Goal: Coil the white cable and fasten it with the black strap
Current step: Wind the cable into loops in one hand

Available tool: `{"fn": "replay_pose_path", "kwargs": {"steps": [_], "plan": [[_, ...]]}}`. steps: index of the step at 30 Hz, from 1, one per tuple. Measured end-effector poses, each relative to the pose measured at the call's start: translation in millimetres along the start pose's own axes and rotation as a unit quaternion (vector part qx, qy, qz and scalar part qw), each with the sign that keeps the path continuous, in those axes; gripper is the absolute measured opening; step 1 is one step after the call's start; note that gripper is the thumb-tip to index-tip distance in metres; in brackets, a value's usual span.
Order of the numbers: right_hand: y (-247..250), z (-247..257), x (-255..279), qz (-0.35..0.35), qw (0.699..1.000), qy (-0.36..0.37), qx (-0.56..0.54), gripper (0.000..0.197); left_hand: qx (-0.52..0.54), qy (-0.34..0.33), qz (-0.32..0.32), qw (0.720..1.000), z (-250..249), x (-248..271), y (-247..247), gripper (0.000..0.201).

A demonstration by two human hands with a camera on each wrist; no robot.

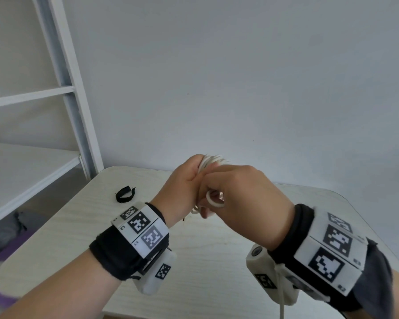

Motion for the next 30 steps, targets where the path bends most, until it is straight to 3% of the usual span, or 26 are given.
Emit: {"fn": "replay_pose_path", "kwargs": {"steps": [4, 7, 10, 12, 15, 18, 22, 30], "plan": [[-0.2, -4.9, -1.4, -0.026, 0.998, 0.005, -0.057, 0.020, 0.044, 0.052, 0.047, 0.997, 7.1, 4.6, -6.3, 0.027], [6.9, -5.1, -0.7, -0.065, 0.996, -0.001, -0.059, 0.016, 0.083, 0.054, 0.065, 0.993, 7.4, 2.7, -6.2, 0.032], [19.4, -9.0, 0.8, -0.063, 0.995, -0.021, -0.070, 0.049, 0.064, 0.042, 0.070, 0.995, 9.5, 1.1, -3.3, 0.041], [22.7, -18.0, 0.2, -0.006, 0.997, -0.040, -0.068, 0.056, 0.045, 0.041, 0.064, 0.996, 13.1, 2.6, 0.5, 0.033], [19.3, -35.6, 4.9, 0.110, 0.992, -0.062, -0.011, 0.034, 0.031, 0.043, 0.052, 0.997, 17.3, 2.3, 8.2, 0.030], [22.5, -45.5, 8.8, 0.131, 0.988, -0.083, -0.025, 0.008, 0.025, 0.044, 0.049, 0.998, 16.3, 0.3, 13.6, 0.030], [39.7, -57.1, 5.2, 0.069, 0.989, -0.106, -0.081, 0.006, 0.023, 0.069, 0.084, 0.994, 18.7, 3.2, 7.6, 0.033], [64.7, -97.1, 4.3, -0.139, 0.984, -0.114, 0.011, 0.007, 0.057, 0.106, 0.195, 0.973, 24.9, 18.5, -11.8, 0.034]]}}
Point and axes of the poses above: each hand's wrist, its own x-axis away from the middle knuckle, its own y-axis out of the back of the hand, z = x × y, the point moved 10 cm from there along -x, towards the middle knuckle, and after that the axes turned 10 degrees about y, right-handed, at the moved point
